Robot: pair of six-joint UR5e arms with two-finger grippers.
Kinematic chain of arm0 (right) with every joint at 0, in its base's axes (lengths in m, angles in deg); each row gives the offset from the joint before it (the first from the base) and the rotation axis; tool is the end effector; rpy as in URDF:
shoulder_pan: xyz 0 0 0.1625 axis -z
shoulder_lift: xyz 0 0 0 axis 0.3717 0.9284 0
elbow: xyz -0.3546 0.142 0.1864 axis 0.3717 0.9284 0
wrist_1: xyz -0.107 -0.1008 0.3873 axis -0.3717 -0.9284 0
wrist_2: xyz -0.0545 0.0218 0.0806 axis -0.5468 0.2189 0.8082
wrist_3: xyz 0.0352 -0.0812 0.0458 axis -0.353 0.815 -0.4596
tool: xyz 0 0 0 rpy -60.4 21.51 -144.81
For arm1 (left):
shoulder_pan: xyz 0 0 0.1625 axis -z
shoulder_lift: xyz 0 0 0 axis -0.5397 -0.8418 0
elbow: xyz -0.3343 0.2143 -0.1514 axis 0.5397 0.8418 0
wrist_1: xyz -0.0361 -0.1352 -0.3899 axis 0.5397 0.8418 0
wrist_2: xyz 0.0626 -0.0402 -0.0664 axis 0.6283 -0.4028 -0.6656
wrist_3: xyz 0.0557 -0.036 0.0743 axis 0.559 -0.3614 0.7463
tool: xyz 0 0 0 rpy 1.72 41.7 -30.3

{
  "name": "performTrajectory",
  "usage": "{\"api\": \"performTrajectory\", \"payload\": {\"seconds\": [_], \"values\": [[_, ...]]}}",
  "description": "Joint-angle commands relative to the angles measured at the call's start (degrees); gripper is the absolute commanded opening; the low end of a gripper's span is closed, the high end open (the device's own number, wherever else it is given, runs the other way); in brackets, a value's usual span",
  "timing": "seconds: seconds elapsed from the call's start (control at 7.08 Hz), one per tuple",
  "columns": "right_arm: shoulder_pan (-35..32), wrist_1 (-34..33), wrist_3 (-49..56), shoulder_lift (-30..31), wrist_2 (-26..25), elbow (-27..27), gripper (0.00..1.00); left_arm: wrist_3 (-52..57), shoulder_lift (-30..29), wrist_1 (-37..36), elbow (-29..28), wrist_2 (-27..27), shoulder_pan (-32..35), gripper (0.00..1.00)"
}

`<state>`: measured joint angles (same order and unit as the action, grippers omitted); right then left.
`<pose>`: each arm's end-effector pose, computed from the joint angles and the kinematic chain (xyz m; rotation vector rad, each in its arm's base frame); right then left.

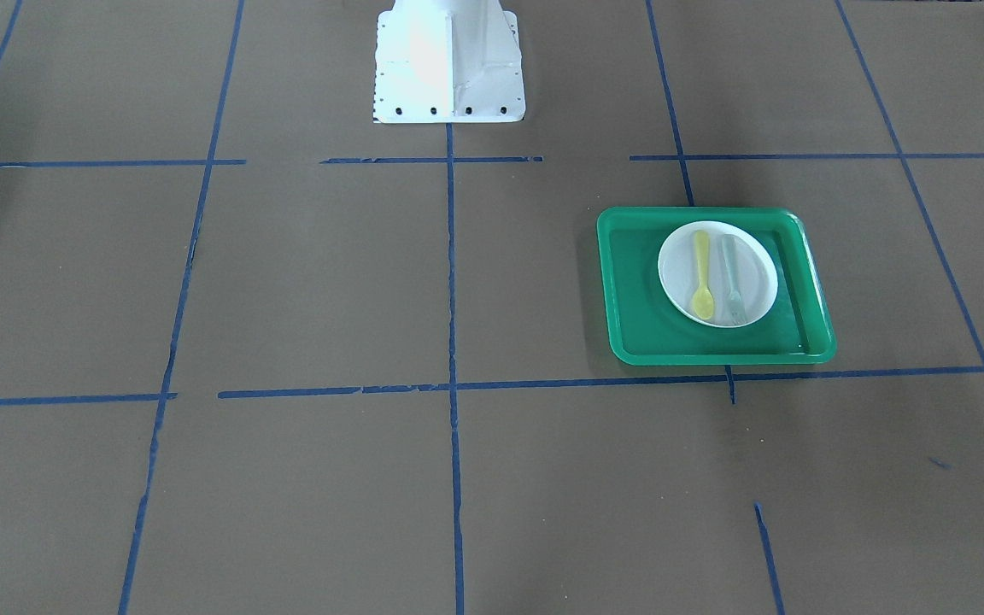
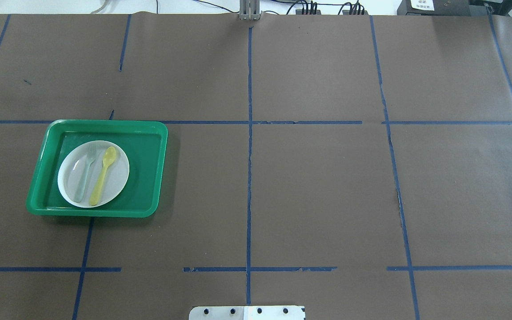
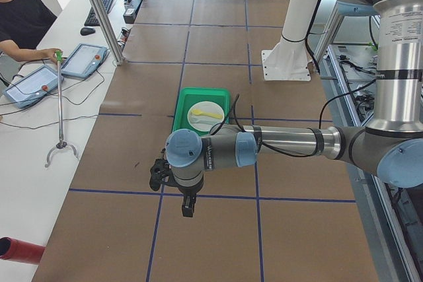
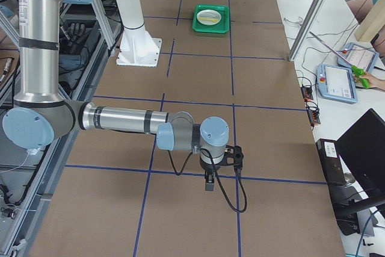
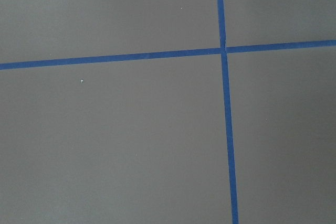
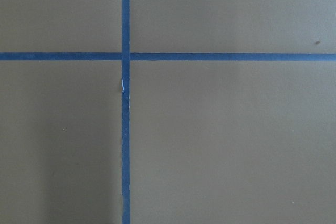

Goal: Place spoon

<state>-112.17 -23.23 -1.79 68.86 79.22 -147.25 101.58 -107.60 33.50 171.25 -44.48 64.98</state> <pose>0.0714 -0.4566 0.6769 0.0126 -0.7073 0.0262 -0.1243 -0.4469 0.6500 0.0444 0.7780 0.0544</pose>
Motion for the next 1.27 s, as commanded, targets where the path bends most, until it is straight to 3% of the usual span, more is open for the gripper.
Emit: {"api": "performTrajectory", "payload": {"seconds": [0.0, 0.28, 0.57, 0.71, 0.99, 1.13], "values": [[0.0, 0.0, 0.0, 0.0, 0.0, 0.1, 1.0, -0.2, -0.4, 0.0, -1.0, 0.0, -0.1, 1.0], [0.0, 0.0, 0.0, 0.0, 0.0, 0.0, 1.0, -0.1, -0.2, 1.0, -1.0, -0.1, -0.1, 1.0], [0.0, 0.0, 0.0, 0.0, 0.0, 0.0, 1.0, -0.6, 1.5, 10.7, -1.6, -0.1, -0.1, 1.0], [0.0, 0.0, 0.0, 0.0, -0.1, 0.0, 1.0, -5.1, 1.7, 11.8, -1.1, -0.1, -1.0, 1.0], [0.0, 0.0, 0.0, 0.0, 0.0, 0.0, 1.0, -15.0, 1.3, 20.8, -0.4, -7.2, -11.7, 1.0], [0.0, 0.0, 0.0, 0.0, 0.0, 0.0, 1.0, -26.4, -1.0, 27.5, -0.3, -7.3, -16.6, 1.0]]}}
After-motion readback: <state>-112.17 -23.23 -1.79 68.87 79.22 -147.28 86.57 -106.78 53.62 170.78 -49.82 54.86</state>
